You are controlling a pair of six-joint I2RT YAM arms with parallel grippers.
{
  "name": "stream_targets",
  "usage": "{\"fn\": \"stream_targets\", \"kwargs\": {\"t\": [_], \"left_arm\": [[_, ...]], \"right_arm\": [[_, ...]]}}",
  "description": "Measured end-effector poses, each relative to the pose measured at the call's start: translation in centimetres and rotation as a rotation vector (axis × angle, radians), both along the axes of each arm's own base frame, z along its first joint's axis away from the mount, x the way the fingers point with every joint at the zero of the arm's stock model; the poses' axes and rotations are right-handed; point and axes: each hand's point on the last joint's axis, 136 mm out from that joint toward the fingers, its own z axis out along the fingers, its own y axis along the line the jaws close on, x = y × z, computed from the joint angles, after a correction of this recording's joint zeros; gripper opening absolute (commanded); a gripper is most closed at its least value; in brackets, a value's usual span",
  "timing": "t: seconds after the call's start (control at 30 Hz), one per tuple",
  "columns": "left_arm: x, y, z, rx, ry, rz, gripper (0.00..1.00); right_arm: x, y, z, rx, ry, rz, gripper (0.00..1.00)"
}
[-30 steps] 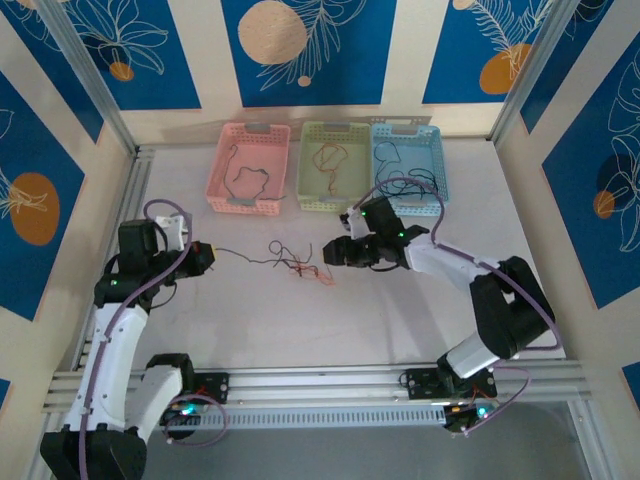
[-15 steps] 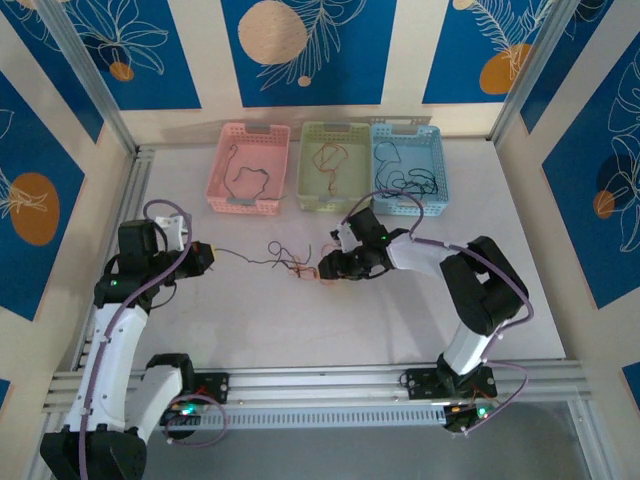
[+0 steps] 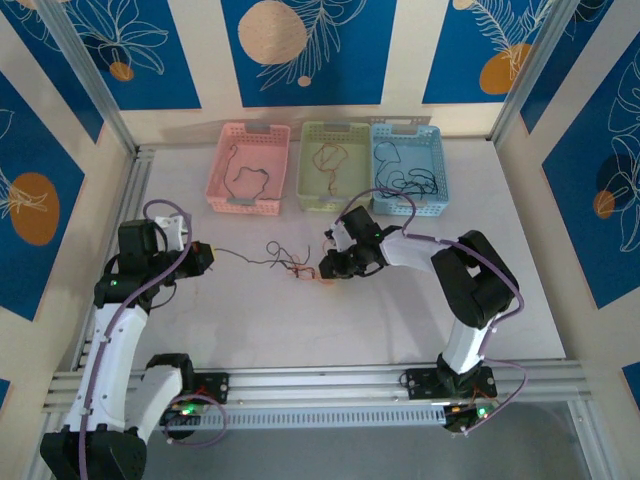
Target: Untangle the cables
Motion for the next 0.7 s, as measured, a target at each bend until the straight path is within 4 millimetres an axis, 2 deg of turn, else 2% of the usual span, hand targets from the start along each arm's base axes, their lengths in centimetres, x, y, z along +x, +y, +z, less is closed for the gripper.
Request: {"fn": "stream_targets", "kwargs": {"t": [0.07, 0.13, 0.27, 0.33, 0.43, 0.57, 0.7], "left_arm": [[0.0, 0.0, 0.0, 0.0, 0.0, 0.0, 0.0], [0.0, 0.0, 0.0, 0.0, 0.0, 0.0, 0.0], [0.0, 0.0, 0.0, 0.0, 0.0, 0.0, 0.0], [0.0, 0.0, 0.0, 0.0, 0.0, 0.0, 0.0], [0.0, 0.0, 0.0, 0.0, 0.0, 0.0, 0.0], [0.0, 0.0, 0.0, 0.0, 0.0, 0.0, 0.0], [0.0, 0.0, 0.0, 0.0, 0.0, 0.0, 0.0]], "right_arm": [[0.0, 0.0, 0.1, 0.0, -0.004, 0.001, 0.01], [0.0, 0.0, 0.6, 0.005, -0.014, 0.003, 0.03], [0.3, 0.2, 2.5, 0.039, -0.067, 0.011, 0.38], [0.5, 0.5, 3.6, 0.064, -0.099, 0.02, 0.45], [0.7, 1.2, 4.4, 0.093, -0.134, 0.038, 0.46], [0.2, 2.1, 4.1, 0.095, -0.139, 0.073, 0.46], [0.5, 3.0, 3.5, 0.092, -0.142, 0.096, 0.46]]}}
